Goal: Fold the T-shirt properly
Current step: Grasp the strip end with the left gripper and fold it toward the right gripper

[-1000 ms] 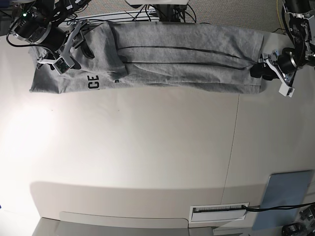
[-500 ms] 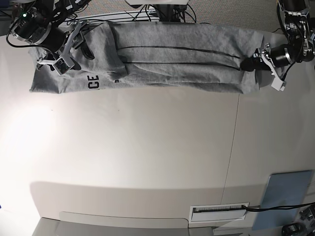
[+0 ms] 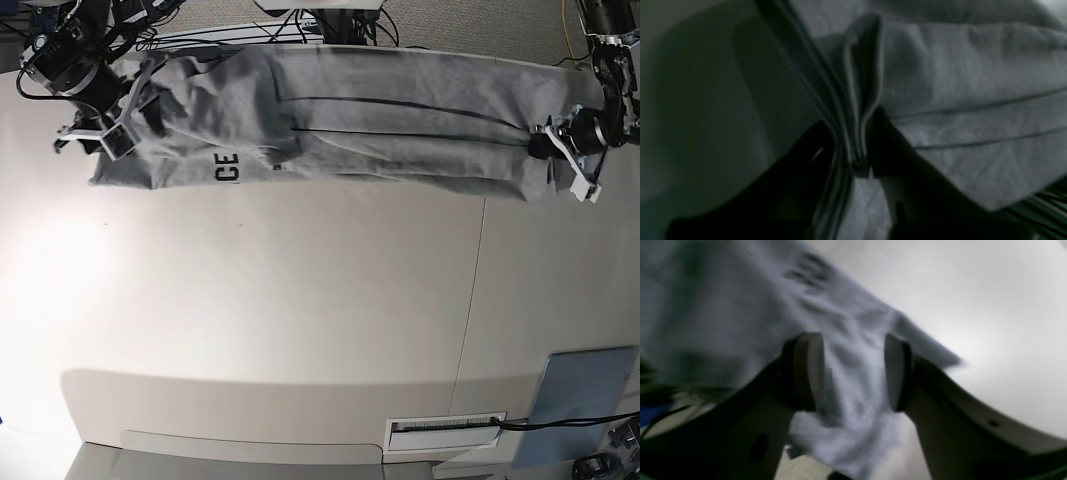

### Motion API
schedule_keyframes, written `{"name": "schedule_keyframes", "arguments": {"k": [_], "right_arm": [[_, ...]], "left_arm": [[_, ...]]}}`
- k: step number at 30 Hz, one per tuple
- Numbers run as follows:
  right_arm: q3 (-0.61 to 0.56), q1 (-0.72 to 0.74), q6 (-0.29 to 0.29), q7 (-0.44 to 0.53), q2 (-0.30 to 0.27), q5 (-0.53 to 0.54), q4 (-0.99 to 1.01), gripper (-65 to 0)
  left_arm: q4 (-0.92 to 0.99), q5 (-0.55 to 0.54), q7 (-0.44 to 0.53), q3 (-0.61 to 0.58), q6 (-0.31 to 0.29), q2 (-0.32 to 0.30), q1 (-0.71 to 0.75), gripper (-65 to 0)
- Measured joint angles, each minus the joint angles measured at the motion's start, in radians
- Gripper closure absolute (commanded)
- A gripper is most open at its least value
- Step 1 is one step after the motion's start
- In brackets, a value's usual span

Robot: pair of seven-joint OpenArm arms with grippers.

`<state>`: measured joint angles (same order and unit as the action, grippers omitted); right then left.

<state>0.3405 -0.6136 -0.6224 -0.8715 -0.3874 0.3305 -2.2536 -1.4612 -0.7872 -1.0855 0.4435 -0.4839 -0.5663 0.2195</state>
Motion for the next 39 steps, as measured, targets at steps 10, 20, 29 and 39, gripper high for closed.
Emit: {"name": "schedule_keyframes", "arguments": {"k": [10,20,29,39], "right_arm": [[0.0,0.0,0.093,0.043,0.0,-0.176,0.0,-29.0],[0.0,-0.002,0.119,0.061,0.002,-0.192,0.0,-29.0],[0.0,-0.001,0.121,0.065,0.0,-0.192,0.0,-29.0],[0.0,-0.002,0.145,0.065,0.0,-0.192,0.0,-29.0]], "left_arm": [[-0.449,0.229,-0.06,0.0,0.189,0.031,0.092,0.0],[-0.789,0.037,-0.031,-0.002,0.146,0.267,0.25,0.0],[-0.79,-0.063,-0.063,-0.064,0.147,0.378,0.251,0.0],[-0.764,0.184,0.002,-0.483,0.266,0.377,0.21,0.0]]}}
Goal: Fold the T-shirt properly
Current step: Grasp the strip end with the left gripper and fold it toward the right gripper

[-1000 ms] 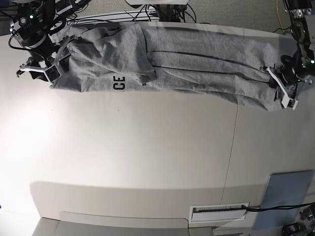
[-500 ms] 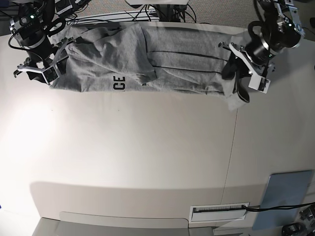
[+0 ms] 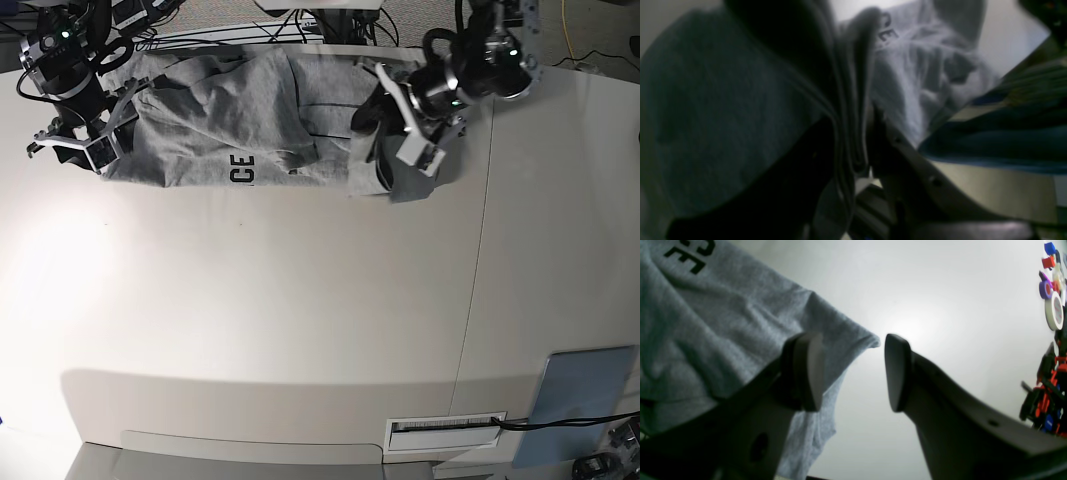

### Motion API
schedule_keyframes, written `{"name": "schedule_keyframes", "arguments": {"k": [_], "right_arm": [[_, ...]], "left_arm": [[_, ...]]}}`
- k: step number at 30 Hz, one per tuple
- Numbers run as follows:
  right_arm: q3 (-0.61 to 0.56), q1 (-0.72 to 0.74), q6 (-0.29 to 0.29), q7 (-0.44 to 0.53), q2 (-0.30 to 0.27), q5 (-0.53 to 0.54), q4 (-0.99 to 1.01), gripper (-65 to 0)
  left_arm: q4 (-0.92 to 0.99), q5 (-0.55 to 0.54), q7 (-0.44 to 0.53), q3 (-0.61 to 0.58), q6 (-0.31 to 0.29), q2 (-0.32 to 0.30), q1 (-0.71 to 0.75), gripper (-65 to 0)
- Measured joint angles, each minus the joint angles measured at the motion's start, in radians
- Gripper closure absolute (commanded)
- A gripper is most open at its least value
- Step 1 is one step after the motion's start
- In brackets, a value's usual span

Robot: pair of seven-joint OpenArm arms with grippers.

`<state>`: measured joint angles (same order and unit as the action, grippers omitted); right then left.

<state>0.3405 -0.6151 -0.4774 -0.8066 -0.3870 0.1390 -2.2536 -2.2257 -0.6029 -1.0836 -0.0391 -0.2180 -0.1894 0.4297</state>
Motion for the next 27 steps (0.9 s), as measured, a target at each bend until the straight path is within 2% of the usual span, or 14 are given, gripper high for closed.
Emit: {"name": "schedule_keyframes", "arguments": {"k": [3,7,10,12,15,19,20,21,22,25,27], "right_arm": [[0.0,0.0,0.014,0.0,0.0,0.0,0.0,-29.0],[0.0,0.0,0.014,0.0,0.0,0.0,0.0,-29.0],[0.0,0.0,0.014,0.0,0.0,0.0,0.0,-29.0],[0.0,0.0,0.014,-0.001,0.0,0.0,0.0,-29.0],[0.0,0.0,0.014,-0.004,0.0,0.0,0.0,-29.0],[0.0,0.0,0.014,-0.005,0.0,0.0,0.0,-29.0],[0.0,0.0,0.014,-0.005,0.0,0.0,0.0,-29.0],[0.0,0.0,0.014,-0.005,0.0,0.0,0.0,-29.0],[0.0,0.0,0.014,-0.004,0.0,0.0,0.0,-29.0],[0.0,0.0,0.014,-0.005,0.0,0.0,0.0,-29.0],[0.0,0.0,0.014,-0.008,0.0,0.0,0.0,-29.0]], "left_arm": [[0.014,0.049,0.024,-0.084,0.021,0.0,-0.022,0.0],[0.072,0.081,0.027,-0.171,0.02,-0.002,-0.066,0.0],[0.1,0.115,0.039,-0.202,0.031,-0.002,-0.097,0.0],[0.115,0.125,0.04,-0.208,0.072,0.012,-0.11,0.0],[0.124,0.142,0.042,-0.208,0.071,0.047,-0.127,-0.8],[0.125,0.135,0.068,-0.208,0.065,0.059,-0.129,-30.4],[0.125,0.138,0.068,-0.208,0.056,0.059,-0.129,-36.2],[0.125,0.143,0.069,-0.208,0.027,0.058,-0.131,-39.4],[0.125,0.142,0.069,-0.208,0.001,0.057,-0.132,-40.0],[0.126,0.089,0.068,-0.208,-0.023,0.056,-0.147,-39.9],[0.125,0.079,0.064,-0.208,-0.061,0.055,-0.158,-39.9]]}}
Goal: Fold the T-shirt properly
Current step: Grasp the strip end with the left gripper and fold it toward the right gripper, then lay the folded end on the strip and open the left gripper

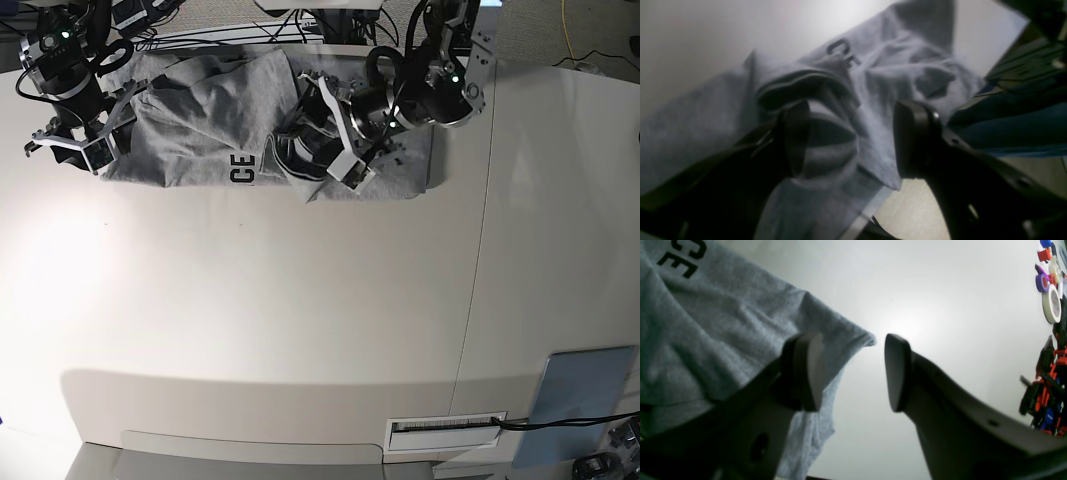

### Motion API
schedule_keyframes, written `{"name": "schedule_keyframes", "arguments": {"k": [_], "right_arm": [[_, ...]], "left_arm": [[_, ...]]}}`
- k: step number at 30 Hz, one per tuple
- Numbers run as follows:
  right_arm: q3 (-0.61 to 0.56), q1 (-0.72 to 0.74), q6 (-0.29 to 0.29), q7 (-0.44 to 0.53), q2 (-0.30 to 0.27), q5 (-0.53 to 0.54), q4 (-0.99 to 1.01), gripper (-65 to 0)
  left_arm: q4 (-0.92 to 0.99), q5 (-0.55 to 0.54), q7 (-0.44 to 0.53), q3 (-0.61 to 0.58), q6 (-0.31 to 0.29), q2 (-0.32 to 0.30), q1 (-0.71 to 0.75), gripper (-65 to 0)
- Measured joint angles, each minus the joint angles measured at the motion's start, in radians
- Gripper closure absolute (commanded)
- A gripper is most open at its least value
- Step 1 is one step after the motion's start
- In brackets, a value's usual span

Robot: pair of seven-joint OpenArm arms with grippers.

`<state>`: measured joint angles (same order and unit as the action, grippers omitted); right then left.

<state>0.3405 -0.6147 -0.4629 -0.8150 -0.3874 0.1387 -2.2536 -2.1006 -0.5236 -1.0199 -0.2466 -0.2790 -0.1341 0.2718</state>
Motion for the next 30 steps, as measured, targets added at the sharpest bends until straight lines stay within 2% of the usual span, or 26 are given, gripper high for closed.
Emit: {"name": "schedule_keyframes", "arguments": {"k": [1,4,5,8,11,13,15,18,21,24,26,30], "right_arm": [[0.0,0.0,0.0,0.0,0.0,0.0,0.0,-29.0],[0.0,0.0,0.0,-0.014,0.0,0.0,0.0,-29.0],[0.0,0.0,0.0,-0.014,0.0,0.0,0.0,-29.0],[0.0,0.0,0.0,-0.014,0.0,0.0,0.0,-29.0],[0.0,0.0,0.0,-0.014,0.0,0.0,0.0,-29.0],[0.0,0.0,0.0,-0.014,0.0,0.0,0.0,-29.0],[0.0,0.0,0.0,-0.014,0.0,0.0,0.0,-29.0],[0.0,0.0,0.0,-0.014,0.0,0.0,0.0,-29.0],[0.0,0.0,0.0,-0.014,0.0,0.0,0.0,-29.0],[0.0,0.005,0.001,-0.014,0.0,0.0,0.0,-29.0],[0.0,0.005,0.004,-0.014,0.0,0.0,0.0,-29.0],[0.0,0.006,0.034,-0.015,0.0,0.0,0.0,-29.0]], "left_arm": [[0.0,0.0,-0.013,0.0,-0.006,-0.002,-0.005,-39.9],[0.0,0.021,-0.075,0.0,-0.084,-0.021,-0.003,-39.9],[0.0,0.039,-0.093,0.0,-0.089,-0.029,-0.001,-40.0],[0.0,0.095,-0.095,0.0,-0.084,-0.062,-0.001,-39.9],[0.0,0.099,-0.134,0.0,-0.042,-0.087,0.001,-39.9],[0.0,0.021,-0.147,0.001,-0.051,-0.1,0.024,-39.9],[0.0,-0.121,-0.155,0.0,-0.121,-0.101,0.063,-39.9],[0.002,-0.328,-0.163,-0.003,-0.19,-0.101,0.084,-39.9],[0.001,-0.41,-0.145,0.0,-0.216,-0.096,0.073,-39.9],[0.001,-0.384,-0.143,0.0,-0.216,-0.096,0.05,-39.9],[0.001,-0.273,-0.11,0.0,-0.217,-0.096,0.02,-39.9],[0.006,-0.044,0.028,0.001,-0.087,-0.097,-0.007,-39.9]]}}
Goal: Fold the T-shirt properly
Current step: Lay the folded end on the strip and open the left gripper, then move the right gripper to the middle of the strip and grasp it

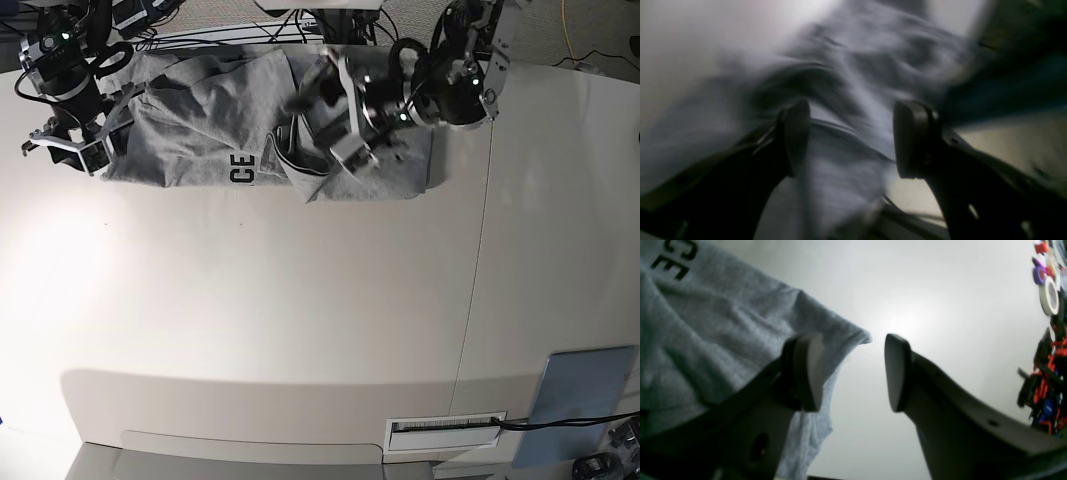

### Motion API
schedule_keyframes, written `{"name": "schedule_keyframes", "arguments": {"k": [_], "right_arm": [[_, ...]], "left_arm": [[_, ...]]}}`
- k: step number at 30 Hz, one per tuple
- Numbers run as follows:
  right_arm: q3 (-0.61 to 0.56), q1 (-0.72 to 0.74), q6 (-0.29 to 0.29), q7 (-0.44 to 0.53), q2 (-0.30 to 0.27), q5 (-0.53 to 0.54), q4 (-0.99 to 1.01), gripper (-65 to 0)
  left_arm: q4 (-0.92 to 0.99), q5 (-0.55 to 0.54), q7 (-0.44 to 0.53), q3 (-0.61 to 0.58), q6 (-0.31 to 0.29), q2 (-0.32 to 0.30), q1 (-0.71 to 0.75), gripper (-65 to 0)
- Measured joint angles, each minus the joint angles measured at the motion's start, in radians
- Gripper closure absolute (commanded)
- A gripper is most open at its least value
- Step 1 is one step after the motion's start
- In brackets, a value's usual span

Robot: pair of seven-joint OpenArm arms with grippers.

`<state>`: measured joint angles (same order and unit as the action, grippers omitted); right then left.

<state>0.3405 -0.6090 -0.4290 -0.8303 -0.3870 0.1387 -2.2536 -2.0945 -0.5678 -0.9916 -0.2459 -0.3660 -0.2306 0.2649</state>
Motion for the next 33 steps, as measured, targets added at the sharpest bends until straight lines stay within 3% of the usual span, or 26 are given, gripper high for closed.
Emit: {"name": "schedule_keyframes", "arguments": {"k": [3,7,10,13,19,22,24,27,29,33], "right_arm": [[0.0,0.0,0.0,-0.003,0.0,0.0,0.0,-29.0],[0.0,0.0,0.0,-0.003,0.0,0.0,0.0,-29.0],[0.0,0.016,-0.001,-0.003,0.0,0.0,0.0,-29.0],[0.0,0.031,0.0,-0.005,0.0,0.0,0.0,-29.0],[0.0,0.047,0.0,-0.006,0.0,0.0,0.0,-29.0],[0.0,0.046,0.0,-0.008,0.0,0.0,0.0,-29.0],[0.0,0.047,0.0,-0.018,0.0,-0.002,0.0,-29.0],[0.0,0.047,0.0,-0.023,0.0,-0.026,0.0,-29.0],[0.0,0.047,0.0,-0.023,0.0,-0.026,0.0,-29.0],[0.0,0.047,0.0,-0.024,0.0,-0.026,0.0,-29.0]], "left_arm": [[0.011,0.056,-0.003,0.0,-0.003,0.0,0.0,-39.9],[0.012,0.002,-0.061,-0.001,-0.255,-0.006,0.013,-39.7],[0.013,-0.027,-0.05,-0.002,-0.332,-0.006,0.053,-37.7],[0.013,0.052,-0.016,-0.035,-0.327,-0.009,0.082,-36.0],[0.013,0.367,0.084,-0.199,-0.297,-0.008,0.088,-36.0],[0.011,0.505,0.177,-0.282,-0.273,-0.045,0.077,-36.0],[0.007,0.613,0.202,-0.34,-0.224,-0.076,0.071,-36.0],[0.013,0.741,0.236,-0.41,-0.085,-0.118,0.071,-36.0],[0.014,0.79,0.242,-0.422,-0.05,-0.125,0.074,-36.0],[0.014,0.8,0.243,-0.42,-0.058,-0.13,0.074,-35.9]]}}
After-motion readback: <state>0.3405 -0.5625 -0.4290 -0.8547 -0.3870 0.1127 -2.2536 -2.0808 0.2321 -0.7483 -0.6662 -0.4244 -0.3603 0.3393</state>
